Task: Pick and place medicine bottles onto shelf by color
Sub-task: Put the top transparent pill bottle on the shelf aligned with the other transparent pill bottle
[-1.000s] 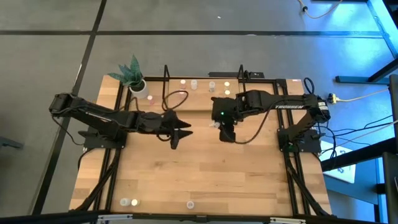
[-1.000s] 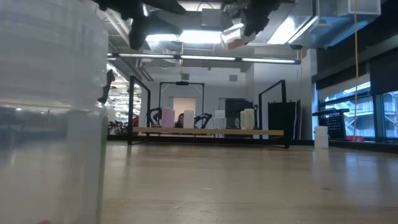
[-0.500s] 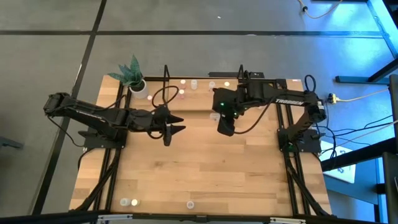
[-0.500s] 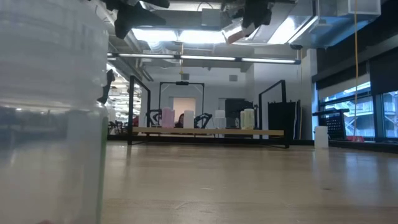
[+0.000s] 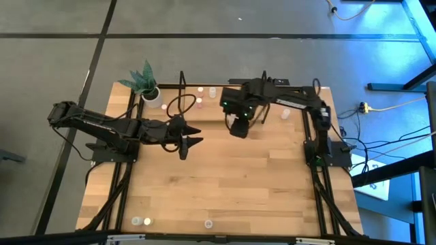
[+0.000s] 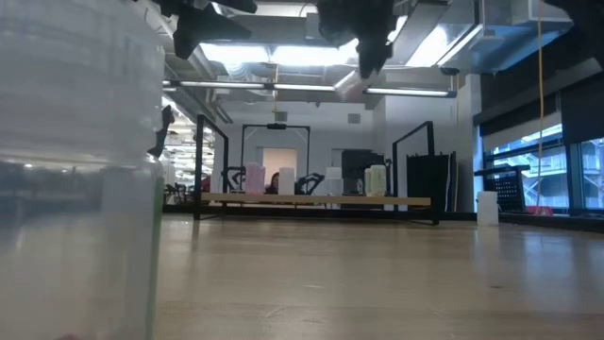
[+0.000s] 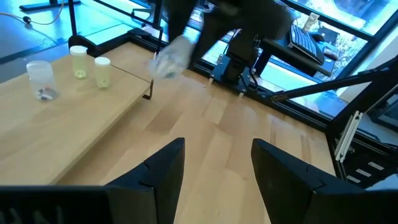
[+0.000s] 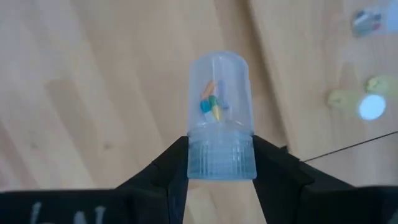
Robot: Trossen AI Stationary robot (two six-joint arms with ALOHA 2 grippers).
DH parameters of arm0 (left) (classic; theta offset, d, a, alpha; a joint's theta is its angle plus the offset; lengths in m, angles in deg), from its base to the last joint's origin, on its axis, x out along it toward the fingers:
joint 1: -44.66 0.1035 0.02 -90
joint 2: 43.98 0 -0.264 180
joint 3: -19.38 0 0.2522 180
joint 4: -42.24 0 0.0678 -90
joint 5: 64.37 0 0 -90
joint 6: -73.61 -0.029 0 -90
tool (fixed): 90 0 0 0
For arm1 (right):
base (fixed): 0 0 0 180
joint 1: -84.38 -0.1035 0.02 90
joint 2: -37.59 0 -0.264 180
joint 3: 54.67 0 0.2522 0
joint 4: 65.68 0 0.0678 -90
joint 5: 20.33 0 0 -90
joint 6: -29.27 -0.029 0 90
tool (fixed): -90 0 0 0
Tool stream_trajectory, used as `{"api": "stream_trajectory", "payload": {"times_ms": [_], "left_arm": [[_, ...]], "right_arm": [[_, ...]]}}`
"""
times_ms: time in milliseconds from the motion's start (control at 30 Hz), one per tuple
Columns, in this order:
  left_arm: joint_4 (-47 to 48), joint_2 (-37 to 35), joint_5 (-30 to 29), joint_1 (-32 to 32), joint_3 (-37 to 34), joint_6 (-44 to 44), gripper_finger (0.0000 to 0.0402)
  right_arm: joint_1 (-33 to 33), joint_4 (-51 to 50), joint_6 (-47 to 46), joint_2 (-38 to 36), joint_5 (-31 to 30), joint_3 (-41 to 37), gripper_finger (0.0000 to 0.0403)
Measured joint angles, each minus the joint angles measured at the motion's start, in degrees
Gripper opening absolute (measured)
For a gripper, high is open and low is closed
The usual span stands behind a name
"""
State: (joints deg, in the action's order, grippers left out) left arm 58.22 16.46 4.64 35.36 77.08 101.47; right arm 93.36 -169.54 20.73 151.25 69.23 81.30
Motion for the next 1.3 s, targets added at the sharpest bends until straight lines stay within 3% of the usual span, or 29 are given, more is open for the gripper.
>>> {"api": "stream_trajectory", "payload": {"times_ms": [300, 500, 700, 1300], "left_arm": [[0.11, 0.02, -0.48, 0.00, 0.00, -0.09, 0.0180], [1.83, 0.02, -0.53, 0.00, 0.00, -0.09, 0.0180], [1.92, 0.02, -0.55, 0.00, 0.00, -0.09, 0.0180], [2.16, 0.02, -0.57, 0.00, 0.00, -1.42, 0.0180]], "right_arm": [[3.67, 0.11, 0.20, 6.48, -0.74, 0.26, 0.0149], [2.27, 0.09, 0.03, 9.15, 6.58, 0.21, 0.0149], [-1.09, 0.11, -0.33, 10.46, 9.92, 0.02, 0.0149], [-9.51, 0.10, -2.91, 10.42, 9.12, -21.49, 0.0149]]}}
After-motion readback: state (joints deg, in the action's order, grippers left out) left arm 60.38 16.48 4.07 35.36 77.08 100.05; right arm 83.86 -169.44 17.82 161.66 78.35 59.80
